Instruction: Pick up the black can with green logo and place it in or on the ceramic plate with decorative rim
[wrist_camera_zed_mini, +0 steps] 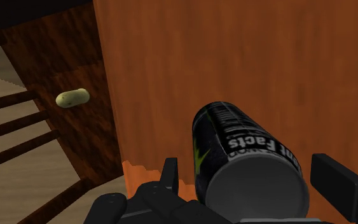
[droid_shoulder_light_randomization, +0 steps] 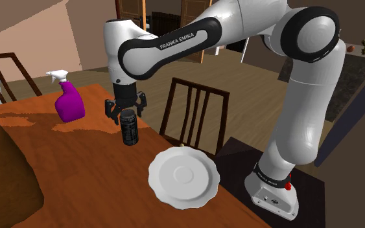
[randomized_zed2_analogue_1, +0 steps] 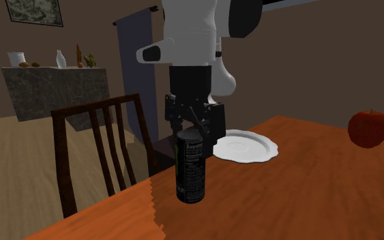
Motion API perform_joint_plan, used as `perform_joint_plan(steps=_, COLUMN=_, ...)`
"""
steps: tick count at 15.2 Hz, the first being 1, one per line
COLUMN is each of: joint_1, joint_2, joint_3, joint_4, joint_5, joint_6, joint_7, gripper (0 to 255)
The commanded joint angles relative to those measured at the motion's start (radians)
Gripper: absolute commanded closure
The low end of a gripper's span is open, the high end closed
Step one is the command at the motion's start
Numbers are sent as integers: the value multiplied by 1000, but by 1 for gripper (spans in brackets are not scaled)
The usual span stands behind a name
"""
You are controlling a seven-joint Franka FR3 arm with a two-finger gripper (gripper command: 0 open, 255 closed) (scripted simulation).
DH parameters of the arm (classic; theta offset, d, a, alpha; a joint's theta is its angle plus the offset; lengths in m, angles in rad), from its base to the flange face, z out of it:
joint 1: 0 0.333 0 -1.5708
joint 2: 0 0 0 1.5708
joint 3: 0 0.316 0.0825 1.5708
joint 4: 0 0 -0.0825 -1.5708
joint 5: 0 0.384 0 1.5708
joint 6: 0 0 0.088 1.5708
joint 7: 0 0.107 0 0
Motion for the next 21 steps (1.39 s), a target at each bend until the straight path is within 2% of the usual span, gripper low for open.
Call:
perform_joint_plan(steps=1, joint_1=0, joint_2=0, joint_3=0, joint_4=0, joint_5=0, joint_6=0, joint_7=0, gripper=0)
perform_joint_plan(steps=2, joint_1=0, joint_2=0, joint_3=0, joint_4=0, joint_5=0, joint_6=0, joint_7=0, gripper=0)
perform_joint_plan(steps=3, joint_1=0, joint_2=0, joint_3=0, joint_4=0, joint_5=0, joint_6=0, joint_7=0, gripper=255)
perform_joint_plan(steps=12, joint_1=0, joint_2=0, joint_3=0, joint_4=0, joint_5=0, joint_6=0, joint_7=0, gripper=255)
perform_joint_plan(steps=21, joint_1=-2, joint_2=-27, joint_3=2, joint_4=88, joint_5=12, joint_6=-114, joint_7=-7, gripper=255)
